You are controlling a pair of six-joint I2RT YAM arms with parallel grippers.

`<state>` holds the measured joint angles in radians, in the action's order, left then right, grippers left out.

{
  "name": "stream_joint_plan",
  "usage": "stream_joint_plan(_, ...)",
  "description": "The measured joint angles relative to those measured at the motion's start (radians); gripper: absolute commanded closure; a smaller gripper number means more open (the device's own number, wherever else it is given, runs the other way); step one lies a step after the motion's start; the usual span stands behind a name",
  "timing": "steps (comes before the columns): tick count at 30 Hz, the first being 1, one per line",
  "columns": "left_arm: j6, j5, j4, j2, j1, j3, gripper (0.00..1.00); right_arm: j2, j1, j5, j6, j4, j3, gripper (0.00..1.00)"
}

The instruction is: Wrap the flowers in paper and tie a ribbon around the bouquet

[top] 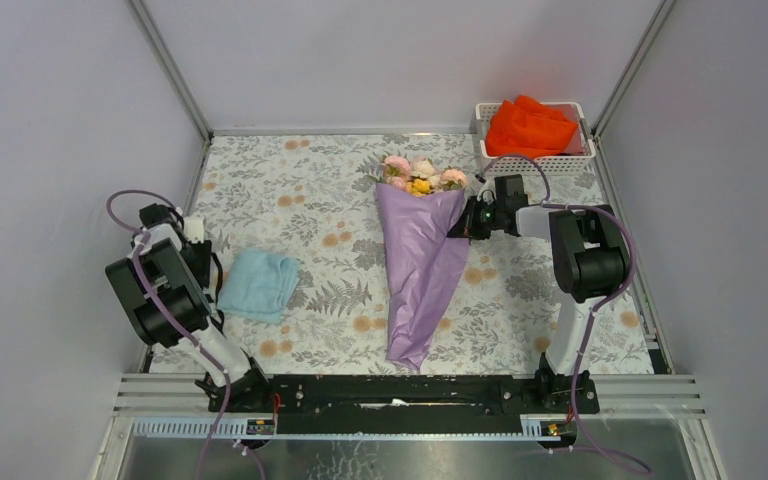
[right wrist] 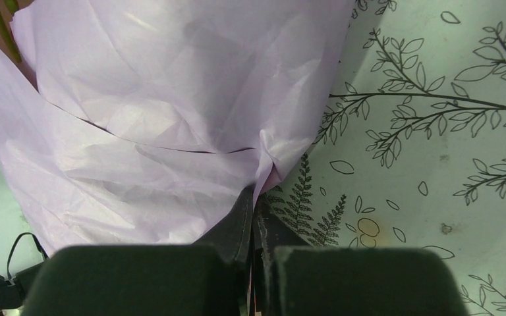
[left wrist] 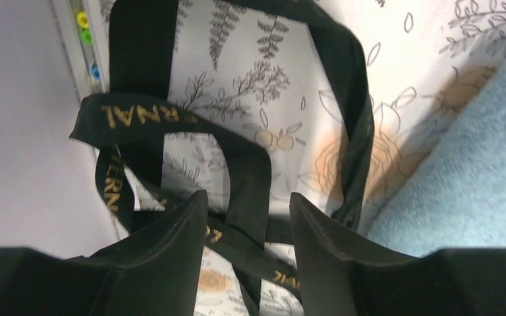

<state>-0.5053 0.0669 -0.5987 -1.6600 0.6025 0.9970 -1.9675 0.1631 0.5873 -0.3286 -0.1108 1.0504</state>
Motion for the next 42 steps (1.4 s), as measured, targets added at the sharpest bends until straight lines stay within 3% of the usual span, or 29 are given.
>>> stream_joint_plan(2,0.007,0.005,0.024,-0.034,0.000,0.000,0.69,0.001,0.000,0.000,0.003,0.002,0.000,1.00)
stream_joint_plan(4,0.012,0.025,0.030,-0.045,0.000,0.004,0.94,0.002,0.000,-0.001,0.006,0.003,0.000,1.00)
stream_joint_plan(5,0.013,0.036,0.034,-0.045,0.000,0.005,1.00,0.002,0.000,-0.002,0.008,0.003,0.000,1.00)
stream_joint_plan(12,0.024,0.166,-0.007,0.027,0.000,0.039,1.00,0.005,0.000,-0.004,0.019,0.009,0.000,1.00)
stream_joint_plan(17,0.097,0.270,-0.078,0.192,-0.061,0.328,1.00,0.005,0.000,-0.007,0.019,0.016,0.002,1.00)
stream_joint_plan(19,0.121,0.284,-0.068,0.257,-0.177,0.474,1.00,0.005,0.000,-0.008,0.018,0.016,0.002,1.00)
stream_joint_plan(24,0.175,0.385,-0.080,0.298,-0.707,0.861,1.00,0.006,0.000,-0.010,0.018,0.019,0.002,1.00)
stream_joint_plan(29,0.201,0.437,-0.124,0.226,-0.982,1.123,1.00,0.011,0.000,-0.020,0.019,0.028,0.002,1.00)
stream_joint_plan(34,0.190,0.499,-0.198,0.196,-1.088,1.062,1.00,0.011,0.000,-0.022,0.019,0.036,0.005,1.00)
stream_joint_plan(37,0.135,0.513,-0.244,0.190,-1.088,0.928,1.00,0.011,0.000,-0.026,0.018,0.054,0.014,1.00)
stream_joint_plan(42,-0.078,0.550,-0.391,0.184,-1.096,0.645,1.00,0.011,0.000,-0.033,0.016,0.091,0.032,1.00)
